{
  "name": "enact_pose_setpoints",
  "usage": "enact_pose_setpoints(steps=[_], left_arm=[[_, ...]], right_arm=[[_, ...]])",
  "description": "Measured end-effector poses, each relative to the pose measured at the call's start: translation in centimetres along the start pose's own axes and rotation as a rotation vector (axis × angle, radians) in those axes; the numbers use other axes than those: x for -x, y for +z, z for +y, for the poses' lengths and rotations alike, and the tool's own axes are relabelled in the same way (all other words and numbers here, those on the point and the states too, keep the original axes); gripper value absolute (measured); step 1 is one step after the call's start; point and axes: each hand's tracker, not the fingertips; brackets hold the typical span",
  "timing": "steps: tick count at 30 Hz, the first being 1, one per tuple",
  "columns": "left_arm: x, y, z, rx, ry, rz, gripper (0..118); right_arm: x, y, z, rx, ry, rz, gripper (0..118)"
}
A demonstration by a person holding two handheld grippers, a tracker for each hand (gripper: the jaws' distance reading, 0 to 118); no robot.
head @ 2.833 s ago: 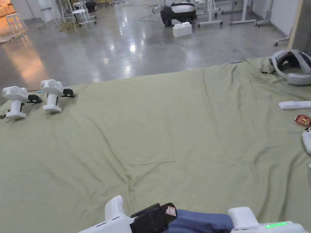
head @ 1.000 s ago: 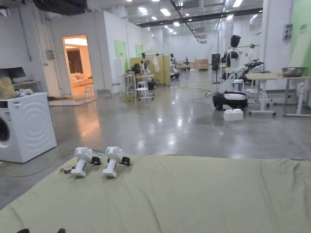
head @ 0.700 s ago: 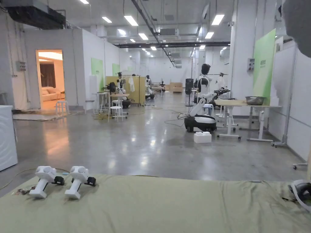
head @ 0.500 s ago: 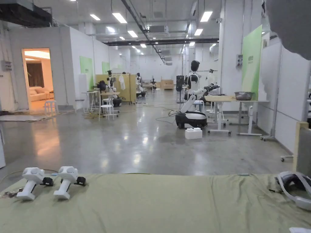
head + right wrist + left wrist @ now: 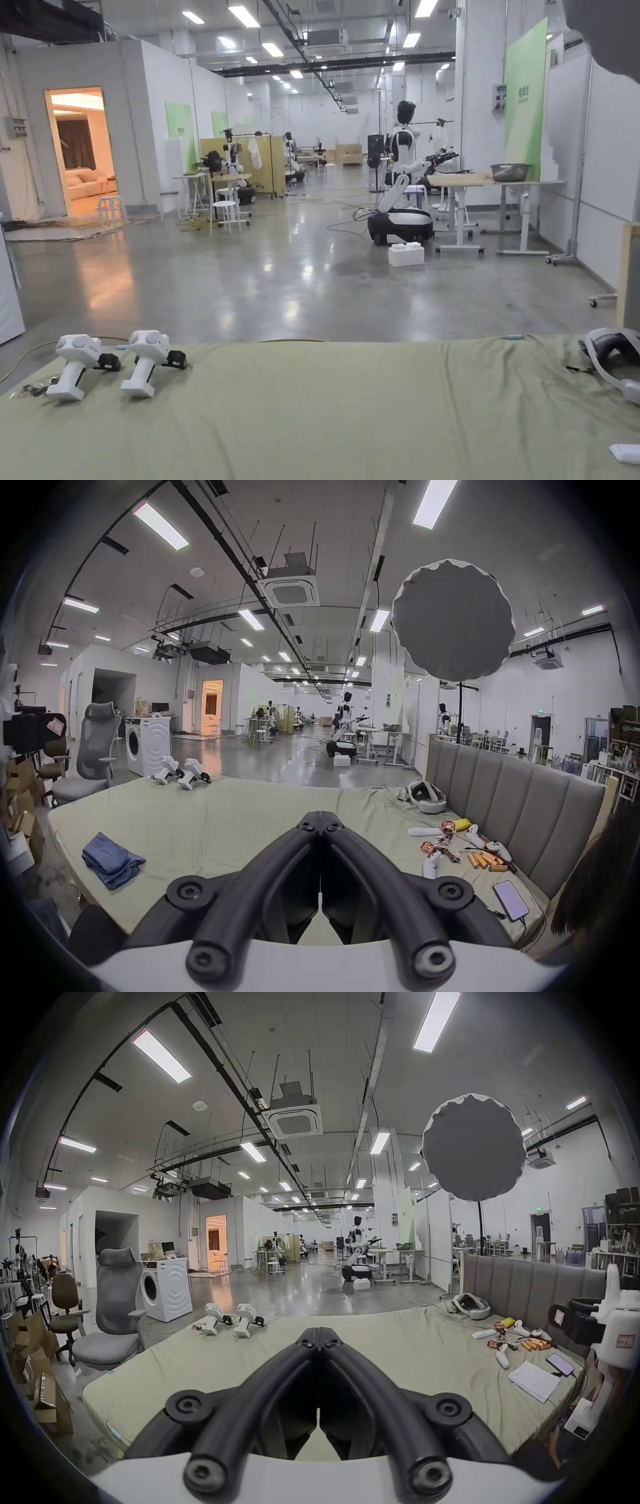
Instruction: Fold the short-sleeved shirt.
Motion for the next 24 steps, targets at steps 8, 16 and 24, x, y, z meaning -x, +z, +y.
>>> enact_pose_setpoints(steps=[8, 16, 24], left_arm=[[0.1, -1.1, -0.4, 0.023, -0.011, -0.016, 0], [1.0, -1.5, 0.4, 0.027, 0.003, 0.018, 0], [2.2, -0.5, 1.1, -0.015, 0.075, -0.017, 102]], right_arm=[[-0.2, -0.5, 0.3, 0.013, -0.029, -0.008, 2], [-0.5, -0.8, 1.0, -0.004, -0.086, -0.031, 2], [-0.9, -0.7, 1.8, 0.007, -0.1, 0.031, 84]])
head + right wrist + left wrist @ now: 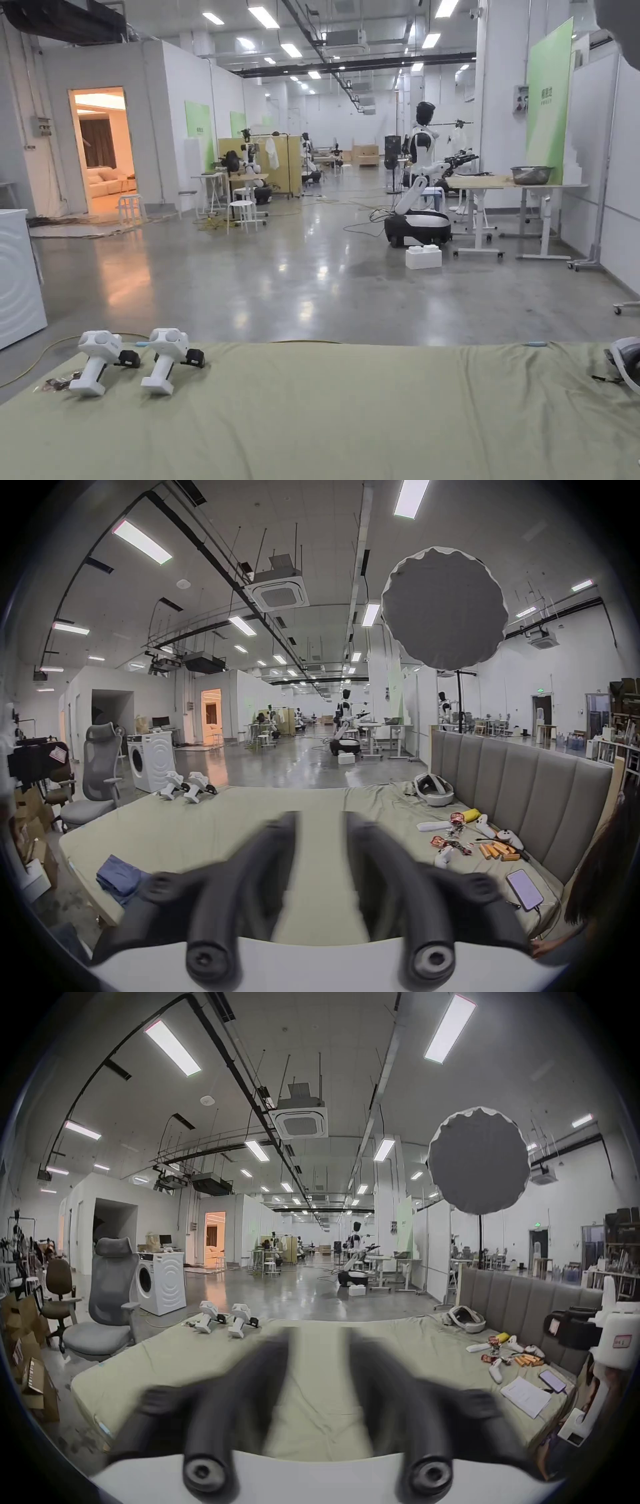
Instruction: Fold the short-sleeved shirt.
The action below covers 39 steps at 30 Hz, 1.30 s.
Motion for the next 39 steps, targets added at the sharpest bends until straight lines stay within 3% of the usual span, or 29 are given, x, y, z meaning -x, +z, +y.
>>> enact_pose_setpoints(steps=[1, 2, 3, 4, 15, 32, 35, 39], left_arm=[[-0.1, -0.3, -0.3, 0.017, -0.002, 0.003, 105], [-0.2, -0.3, -0.4, 0.009, -0.006, 0.0, 105], [-0.4, 0.2, -0.4, -0.007, -0.014, -0.002, 108], [-0.6, 0.3, -0.5, -0.012, -0.023, 0.004, 118], [-0.3, 0.5, 0.0, -0.015, 0.006, -0.02, 118], [0.7, 0.8, 0.2, -0.008, 0.046, -0.024, 118], [0.7, 0.6, 0.3, 0.0, 0.047, -0.025, 118], [1.1, 0.4, 0.5, 0.006, 0.073, -0.034, 118]], right_arm=[[0.0, 0.0, -0.1, -0.003, -0.019, 0.013, 110], [0.0, -0.1, -0.1, 0.002, -0.029, 0.015, 117], [0.0, -0.1, -0.1, 0.004, -0.042, 0.027, 117], [0.0, 0.1, -0.1, -0.013, -0.058, 0.051, 118], [0.8, 0.6, 0.0, -0.023, -0.041, 0.067, 118], [0.6, 0.9, 0.3, -0.008, -0.098, 0.069, 118], [0.2, 0.2, 0.5, 0.09, -0.181, 0.162, 118], [-0.4, -1.0, 1.7, 0.26, -0.541, 0.167, 118]])
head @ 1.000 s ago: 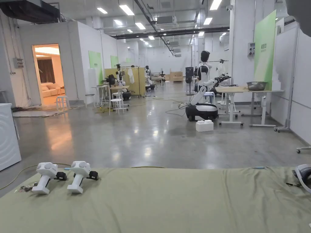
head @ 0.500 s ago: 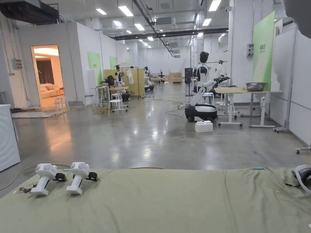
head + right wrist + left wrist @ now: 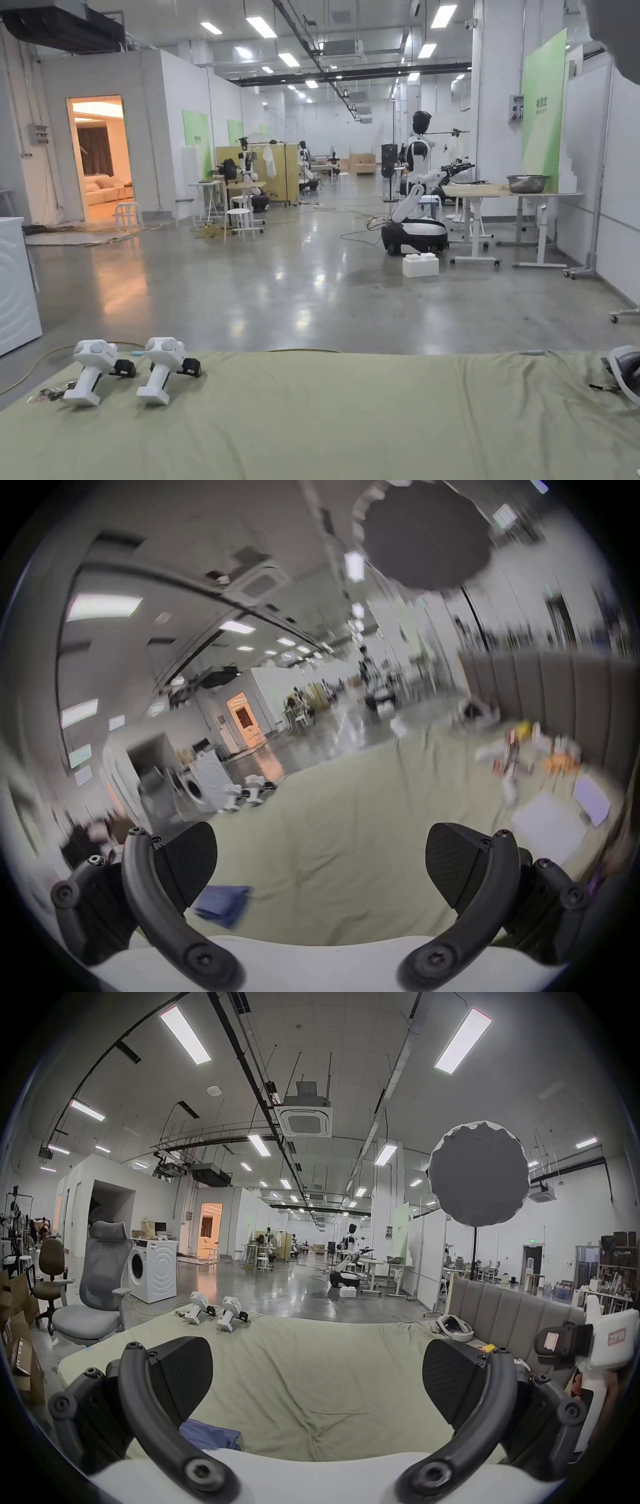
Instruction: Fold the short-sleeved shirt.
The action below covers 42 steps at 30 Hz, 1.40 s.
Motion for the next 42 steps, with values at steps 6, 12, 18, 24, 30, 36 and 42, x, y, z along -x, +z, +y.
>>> enact_pose_setpoints(steps=[6, 12, 18, 24, 30, 36, 42], left_arm=[[0.2, -0.2, 0.7, 0.008, 0.019, -0.006, 118], [0.3, 0.0, 1.1, 0.0, 0.04, -0.008, 118], [0.0, 0.0, 1.1, -0.003, 0.04, -0.013, 118], [-0.4, -0.1, 0.8, 0.008, 0.026, -0.022, 118], [-0.7, -0.2, 0.6, 0.01, 0.011, -0.02, 118], [-0.7, 0.0, 0.6, 0.001, 0.001, -0.012, 118], [-0.7, 0.2, 0.7, -0.007, 0.002, -0.012, 118]], right_arm=[[-0.5, 0.3, 1.5, 0.025, -0.146, -0.015, 118], [0.2, 0.4, 2.7, 0.119, -0.033, -0.184, 118], [0.2, 0.6, 1.9, 0.074, -0.008, -0.153, 118], [0.2, 0.1, 1.4, 0.082, -0.015, -0.144, 118], [0.7, 0.2, 1.5, 0.041, 0.032, -0.175, 118], [0.0, 1.6, 1.7, -0.043, 0.008, 0.024, 118], [-0.7, 2.2, 1.3, -0.154, 0.069, 0.167, 118]])
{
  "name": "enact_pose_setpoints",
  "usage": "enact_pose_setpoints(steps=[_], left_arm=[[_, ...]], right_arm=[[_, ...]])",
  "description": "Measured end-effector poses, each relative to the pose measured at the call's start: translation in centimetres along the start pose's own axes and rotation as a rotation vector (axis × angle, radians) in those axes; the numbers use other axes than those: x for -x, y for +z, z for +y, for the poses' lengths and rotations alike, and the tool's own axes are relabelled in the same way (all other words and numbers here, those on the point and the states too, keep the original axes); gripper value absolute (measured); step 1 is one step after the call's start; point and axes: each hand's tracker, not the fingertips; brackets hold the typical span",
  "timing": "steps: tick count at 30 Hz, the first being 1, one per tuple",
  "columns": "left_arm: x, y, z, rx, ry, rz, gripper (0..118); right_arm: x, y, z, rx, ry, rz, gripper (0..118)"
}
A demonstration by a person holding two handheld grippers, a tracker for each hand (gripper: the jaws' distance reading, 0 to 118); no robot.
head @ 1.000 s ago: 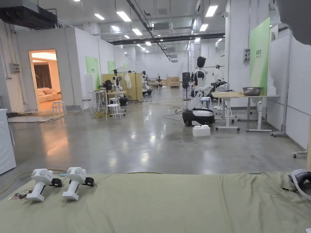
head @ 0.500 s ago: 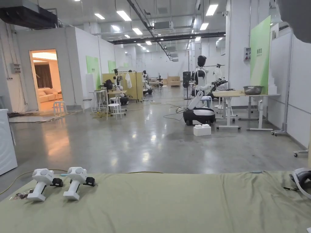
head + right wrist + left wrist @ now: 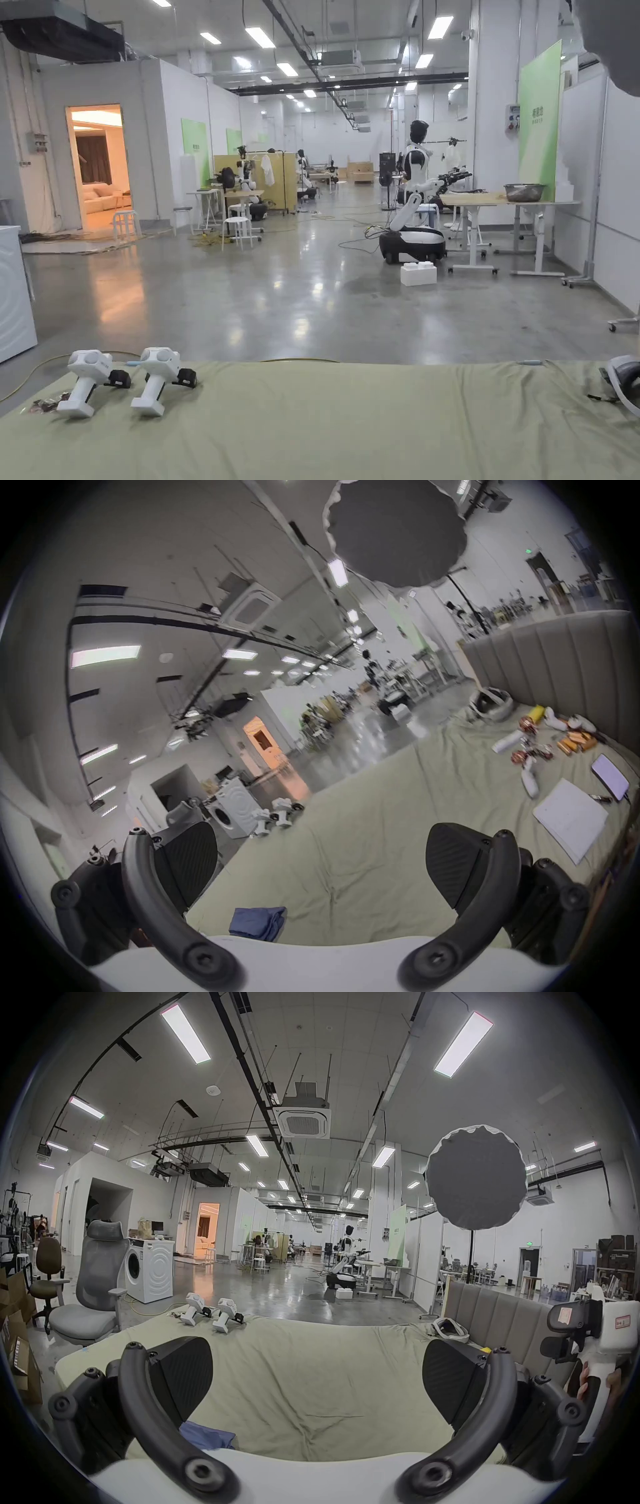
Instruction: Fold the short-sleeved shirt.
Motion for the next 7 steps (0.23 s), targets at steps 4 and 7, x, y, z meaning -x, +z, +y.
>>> enact_pose_setpoints(steps=[4, 7], left_arm=[[-0.27, 0.14, 0.03, -0.001, -0.015, 0.003, 118], [-0.34, 0.12, 0.18, -0.005, -0.014, -0.001, 118]], right_arm=[[0.45, 0.48, 0.31, -0.018, 0.059, 0.012, 118], [0.94, 0.68, 0.38, -0.018, 0.123, -0.003, 118]])
